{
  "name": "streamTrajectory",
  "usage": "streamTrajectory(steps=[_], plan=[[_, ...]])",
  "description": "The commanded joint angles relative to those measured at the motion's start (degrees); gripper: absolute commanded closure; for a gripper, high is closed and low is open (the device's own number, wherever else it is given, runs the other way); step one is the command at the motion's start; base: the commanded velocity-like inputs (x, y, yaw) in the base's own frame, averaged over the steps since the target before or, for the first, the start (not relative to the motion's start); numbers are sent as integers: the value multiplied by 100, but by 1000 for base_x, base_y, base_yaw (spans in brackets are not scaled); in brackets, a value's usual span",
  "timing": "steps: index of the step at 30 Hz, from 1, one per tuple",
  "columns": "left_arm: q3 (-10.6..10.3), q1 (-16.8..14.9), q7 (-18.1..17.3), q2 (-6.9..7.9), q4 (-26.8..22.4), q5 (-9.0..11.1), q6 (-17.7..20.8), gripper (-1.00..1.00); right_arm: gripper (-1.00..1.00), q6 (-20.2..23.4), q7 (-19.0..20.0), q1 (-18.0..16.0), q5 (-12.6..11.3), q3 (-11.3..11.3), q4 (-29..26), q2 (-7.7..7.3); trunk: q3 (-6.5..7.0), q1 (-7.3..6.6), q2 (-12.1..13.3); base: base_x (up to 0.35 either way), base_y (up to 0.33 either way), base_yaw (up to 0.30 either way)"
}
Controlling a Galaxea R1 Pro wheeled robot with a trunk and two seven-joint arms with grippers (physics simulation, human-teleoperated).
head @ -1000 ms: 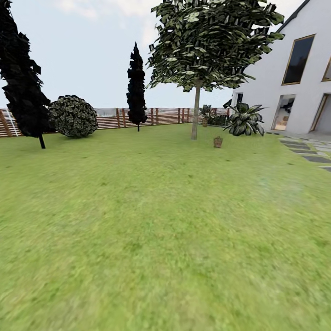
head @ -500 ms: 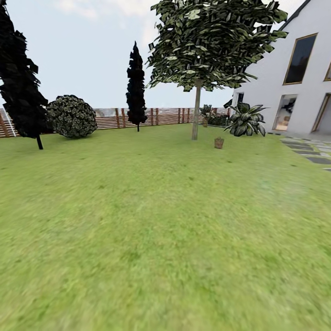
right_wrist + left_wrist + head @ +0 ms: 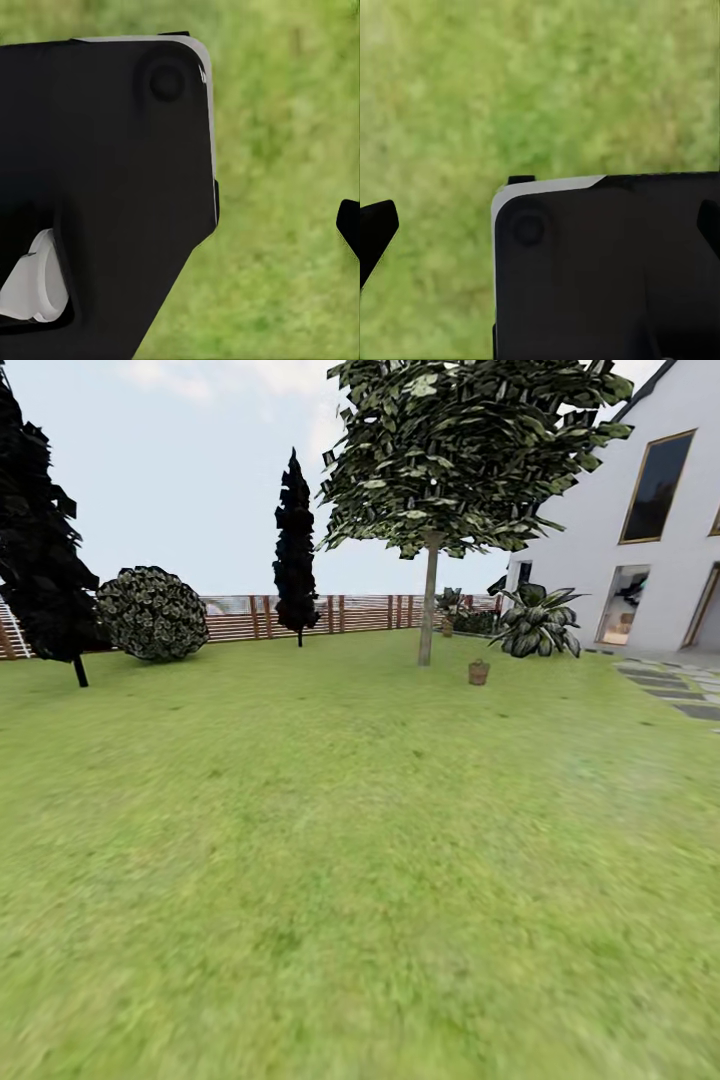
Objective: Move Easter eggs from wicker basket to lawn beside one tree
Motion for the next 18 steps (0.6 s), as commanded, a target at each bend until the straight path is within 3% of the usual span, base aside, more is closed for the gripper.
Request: streamTrajectory(steps=[1, 18], plan=[[-10, -2, -2, 0, 6, -5, -19, -100, -100, -21, -2, 1, 6, -43, 4, 1, -1, 5, -2, 329, 0, 0], [-10, -5, -5, 0, 6, -5, -27, -100, -100, -21, -2, 1, 6, -42, 4, 1, -1, 5, -2, 329, 0, 0]])
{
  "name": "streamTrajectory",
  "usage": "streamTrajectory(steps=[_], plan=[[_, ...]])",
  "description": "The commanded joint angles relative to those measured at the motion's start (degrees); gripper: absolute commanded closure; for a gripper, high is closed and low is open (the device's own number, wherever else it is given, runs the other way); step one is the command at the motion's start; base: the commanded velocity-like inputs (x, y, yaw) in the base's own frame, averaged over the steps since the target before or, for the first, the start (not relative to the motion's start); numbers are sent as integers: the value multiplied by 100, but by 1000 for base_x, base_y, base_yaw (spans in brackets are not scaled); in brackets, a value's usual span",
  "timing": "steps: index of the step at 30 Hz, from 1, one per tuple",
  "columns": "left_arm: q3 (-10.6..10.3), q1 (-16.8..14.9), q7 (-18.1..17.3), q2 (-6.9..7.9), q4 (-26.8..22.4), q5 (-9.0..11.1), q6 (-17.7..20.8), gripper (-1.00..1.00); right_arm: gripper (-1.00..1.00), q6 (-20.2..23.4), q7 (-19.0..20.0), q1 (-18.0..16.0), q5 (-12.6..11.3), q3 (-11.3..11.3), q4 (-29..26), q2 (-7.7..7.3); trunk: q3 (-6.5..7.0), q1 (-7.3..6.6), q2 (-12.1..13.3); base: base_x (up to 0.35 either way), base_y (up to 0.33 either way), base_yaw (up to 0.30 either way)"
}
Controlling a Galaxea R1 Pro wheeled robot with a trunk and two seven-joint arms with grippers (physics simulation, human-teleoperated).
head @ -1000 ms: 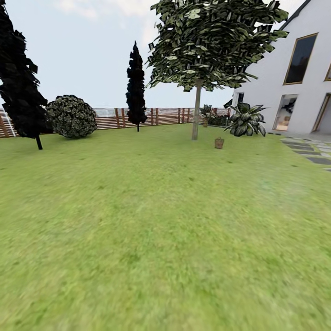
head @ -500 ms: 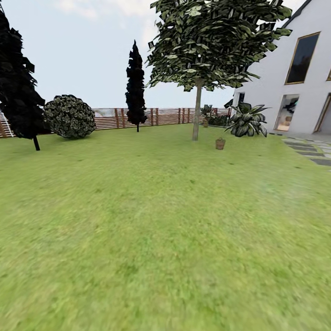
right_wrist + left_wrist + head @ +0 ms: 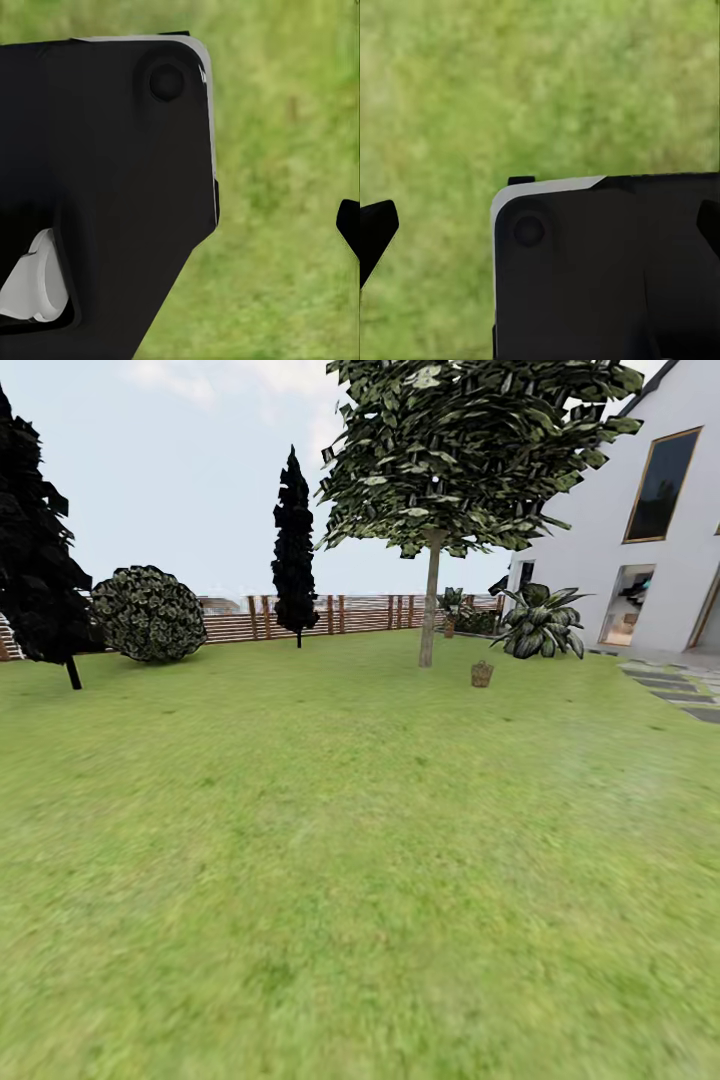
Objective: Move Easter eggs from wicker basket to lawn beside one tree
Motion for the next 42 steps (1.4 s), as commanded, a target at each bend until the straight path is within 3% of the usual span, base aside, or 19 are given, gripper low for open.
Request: streamTrajectory(steps=[1, 42], plan=[[-10, -1, -3, 0, 6, -5, -19, -100, -100, -21, -2, -1, 6, -44, 4, 1, -1, 5, -2, 329, 0, 0], [-10, 2, -3, 0, 6, -5, -22, -100, -100, -21, -2, -2, 6, -43, 4, 1, -1, 5, -2, 331, 0, 0]])
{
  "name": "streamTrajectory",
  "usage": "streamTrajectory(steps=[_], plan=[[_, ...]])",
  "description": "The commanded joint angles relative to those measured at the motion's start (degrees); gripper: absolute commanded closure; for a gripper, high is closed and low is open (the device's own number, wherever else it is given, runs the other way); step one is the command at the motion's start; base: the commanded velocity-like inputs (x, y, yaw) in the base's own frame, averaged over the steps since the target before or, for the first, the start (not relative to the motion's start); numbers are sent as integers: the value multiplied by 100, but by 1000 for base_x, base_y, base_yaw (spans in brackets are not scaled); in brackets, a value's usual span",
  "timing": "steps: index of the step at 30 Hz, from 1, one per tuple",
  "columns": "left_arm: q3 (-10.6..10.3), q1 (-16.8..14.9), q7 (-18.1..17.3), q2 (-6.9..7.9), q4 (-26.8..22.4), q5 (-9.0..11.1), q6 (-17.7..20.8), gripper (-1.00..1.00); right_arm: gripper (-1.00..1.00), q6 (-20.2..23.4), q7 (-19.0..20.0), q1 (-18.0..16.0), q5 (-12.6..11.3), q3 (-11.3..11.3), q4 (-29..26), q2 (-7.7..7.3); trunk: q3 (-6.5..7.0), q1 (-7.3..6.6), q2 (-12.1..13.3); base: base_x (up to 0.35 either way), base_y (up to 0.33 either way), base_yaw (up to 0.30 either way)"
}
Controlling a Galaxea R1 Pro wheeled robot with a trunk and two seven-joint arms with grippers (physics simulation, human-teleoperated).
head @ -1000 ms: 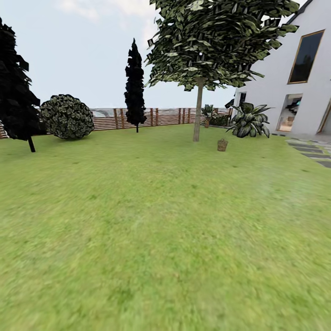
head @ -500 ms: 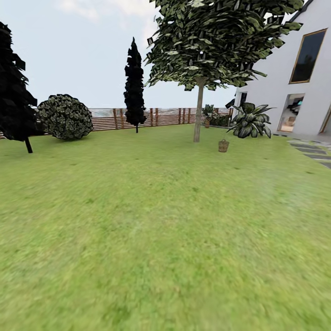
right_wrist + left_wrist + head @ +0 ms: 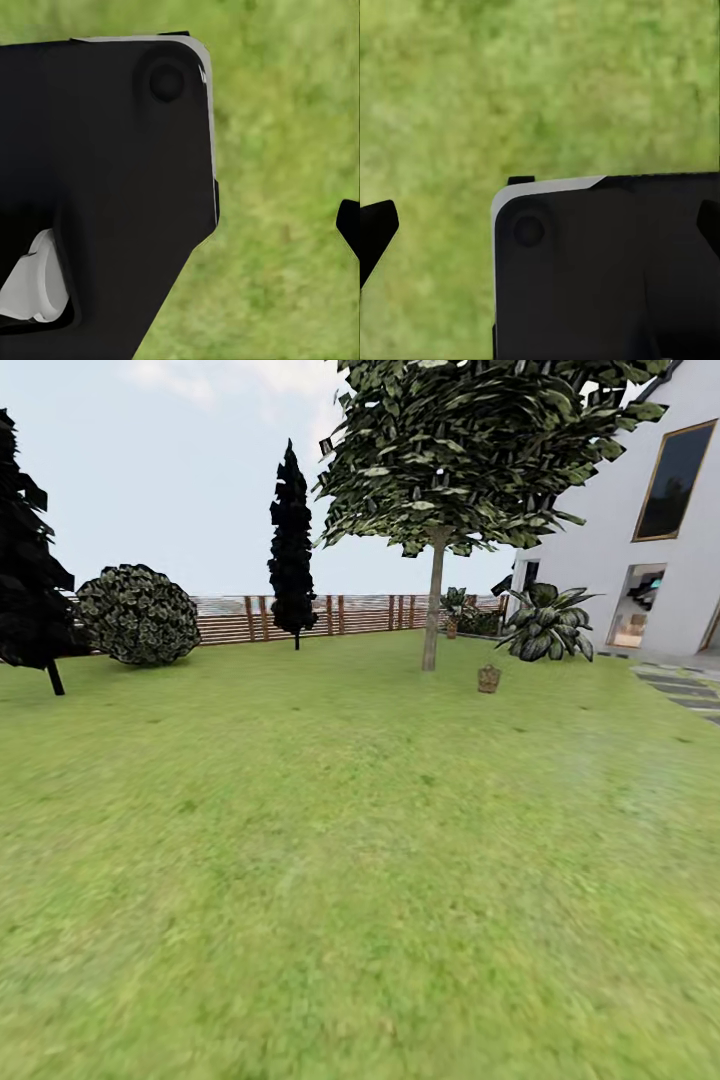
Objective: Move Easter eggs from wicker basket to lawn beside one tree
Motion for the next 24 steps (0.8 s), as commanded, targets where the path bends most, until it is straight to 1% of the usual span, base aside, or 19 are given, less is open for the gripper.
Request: streamTrajectory(steps=[1, 24], plan=[[-10, -2, -3, 0, 6, -5, -18, -100, -100, -21, -2, -1, 6, -42, 4, 1, -1, 5, -2, 336, 0, 0], [-10, -2, -2, 0, 6, -5, -24, -100, -100, -21, -2, 2, 6, -41, 4, 1, -1, 5, -2, 336, 0, 0]])
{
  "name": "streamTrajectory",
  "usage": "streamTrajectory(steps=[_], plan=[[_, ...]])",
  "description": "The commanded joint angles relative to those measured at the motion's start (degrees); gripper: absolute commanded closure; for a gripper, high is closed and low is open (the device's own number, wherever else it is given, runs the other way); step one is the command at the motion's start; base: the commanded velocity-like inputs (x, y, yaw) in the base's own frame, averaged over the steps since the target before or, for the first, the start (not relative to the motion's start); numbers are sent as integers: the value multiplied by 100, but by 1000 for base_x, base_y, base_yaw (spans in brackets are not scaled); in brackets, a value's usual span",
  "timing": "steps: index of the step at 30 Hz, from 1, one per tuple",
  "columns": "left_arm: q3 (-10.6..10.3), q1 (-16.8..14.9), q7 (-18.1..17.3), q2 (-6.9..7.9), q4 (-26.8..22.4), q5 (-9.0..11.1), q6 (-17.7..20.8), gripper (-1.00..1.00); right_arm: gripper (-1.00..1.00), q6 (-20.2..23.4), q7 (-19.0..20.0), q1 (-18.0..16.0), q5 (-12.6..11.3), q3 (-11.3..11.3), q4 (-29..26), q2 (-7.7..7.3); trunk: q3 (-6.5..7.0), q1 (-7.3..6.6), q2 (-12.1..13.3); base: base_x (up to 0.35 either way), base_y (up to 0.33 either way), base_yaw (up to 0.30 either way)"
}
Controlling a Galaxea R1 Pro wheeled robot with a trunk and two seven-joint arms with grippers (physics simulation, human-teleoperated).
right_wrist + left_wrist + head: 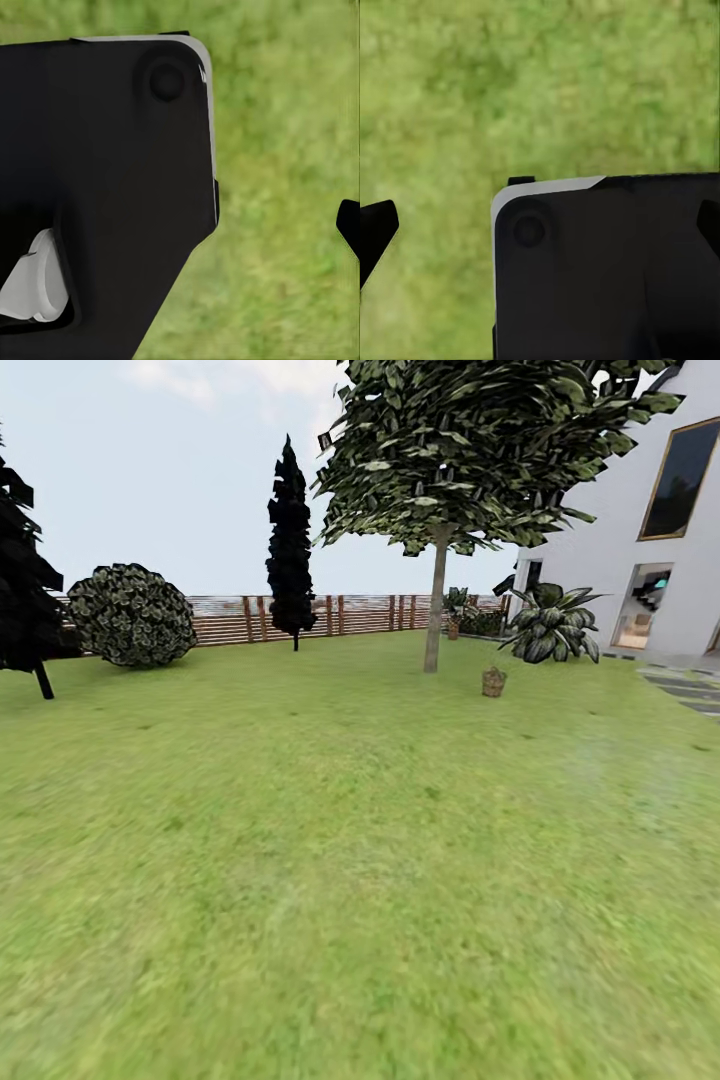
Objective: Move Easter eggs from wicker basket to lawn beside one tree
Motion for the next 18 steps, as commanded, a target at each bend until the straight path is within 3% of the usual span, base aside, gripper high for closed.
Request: streamTrajectory(steps=[1, 18], plan=[[-10, -2, -3, 0, 6, -5, -19, -100, -100, -20, -2, -2, 6, -45, 4, 1, -1, 5, -2, 336, 0, 0], [-10, -2, -2, 0, 6, -5, -19, -100, -100, -20, -2, -2, 6, -43, 4, 1, -1, 5, -2, 336, 0, 0]])
